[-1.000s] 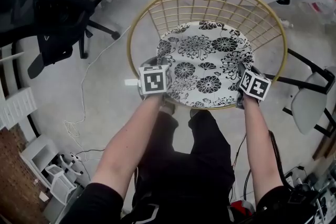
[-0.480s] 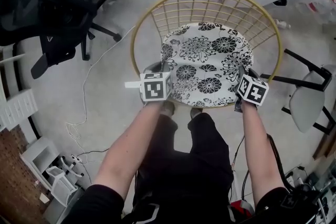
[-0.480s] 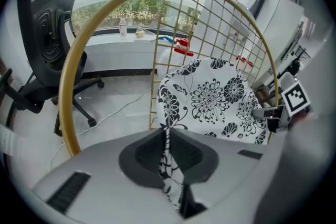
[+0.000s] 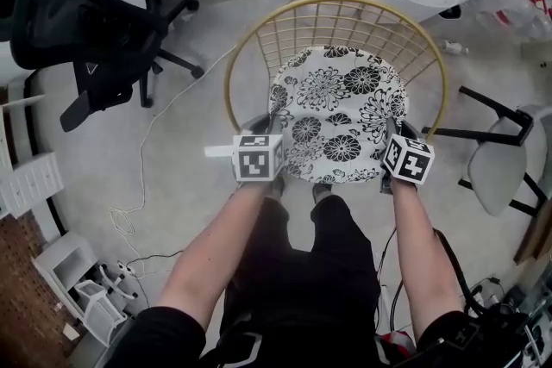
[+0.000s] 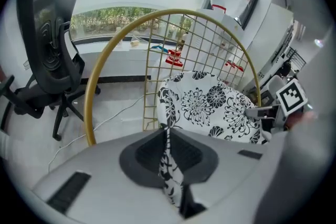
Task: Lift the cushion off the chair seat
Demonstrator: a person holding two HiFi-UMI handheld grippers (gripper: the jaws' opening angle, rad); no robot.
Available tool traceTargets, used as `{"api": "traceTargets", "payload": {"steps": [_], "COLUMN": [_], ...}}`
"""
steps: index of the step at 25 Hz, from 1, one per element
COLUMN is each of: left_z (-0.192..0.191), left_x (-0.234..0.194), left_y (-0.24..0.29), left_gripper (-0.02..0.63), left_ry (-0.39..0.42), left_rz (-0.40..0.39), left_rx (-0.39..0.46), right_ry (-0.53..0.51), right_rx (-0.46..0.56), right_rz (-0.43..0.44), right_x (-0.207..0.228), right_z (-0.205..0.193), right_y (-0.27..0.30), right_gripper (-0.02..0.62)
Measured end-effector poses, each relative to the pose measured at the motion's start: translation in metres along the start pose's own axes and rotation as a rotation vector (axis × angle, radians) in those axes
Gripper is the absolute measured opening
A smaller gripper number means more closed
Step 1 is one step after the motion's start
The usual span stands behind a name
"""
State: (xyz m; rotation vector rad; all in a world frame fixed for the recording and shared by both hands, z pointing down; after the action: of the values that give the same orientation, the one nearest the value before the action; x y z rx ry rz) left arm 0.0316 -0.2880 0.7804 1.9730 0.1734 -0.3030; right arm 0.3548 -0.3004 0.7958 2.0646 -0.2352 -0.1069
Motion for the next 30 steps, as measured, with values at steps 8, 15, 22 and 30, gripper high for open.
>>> {"api": "traceTargets", "payload": {"steps": [8, 15, 22, 30], "left_z": [0.006, 0.012, 0.052, 0.057], "left_x": [0.01, 0.028, 0.042, 0.046], "left_y": [-0.04, -0.083, -0.132, -0.192], "left_gripper": [0.028, 0.028, 0.028, 0.028], "left_ry": [-0.004, 0.048, 0.099, 0.122], "left_rz": [-0.031, -0.076, -0.112, -0.134], "left_rx": [0.064, 0.132, 0.241, 0.309], "right_ry": [0.002, 0.027, 0.041, 0.054], "right_rx": [0.036, 0.133, 0.216, 0.29], "right_rz": [0.001, 0.005, -0.001, 0.028], "right_x": [-0.005, -0.011, -0.011, -0.029], "right_z": [0.005, 0.022, 0.051, 0.065], "right_y": [-0.037, -0.082, -0.129, -0.185], "right_gripper": [0.061, 0.058, 0.058, 0.057]}}
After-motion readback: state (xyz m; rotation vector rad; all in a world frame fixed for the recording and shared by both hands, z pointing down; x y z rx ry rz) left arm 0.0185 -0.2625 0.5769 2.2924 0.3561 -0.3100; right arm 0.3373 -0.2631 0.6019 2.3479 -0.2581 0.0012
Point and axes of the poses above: the fingertips, and each gripper's own axes: y forward along the fingers, x to its right, z out of its top, the point moved 4 cm from there along -y, backward along the fingers, and after that the axes turned 11 degrees about -y, right-handed, at the moved point
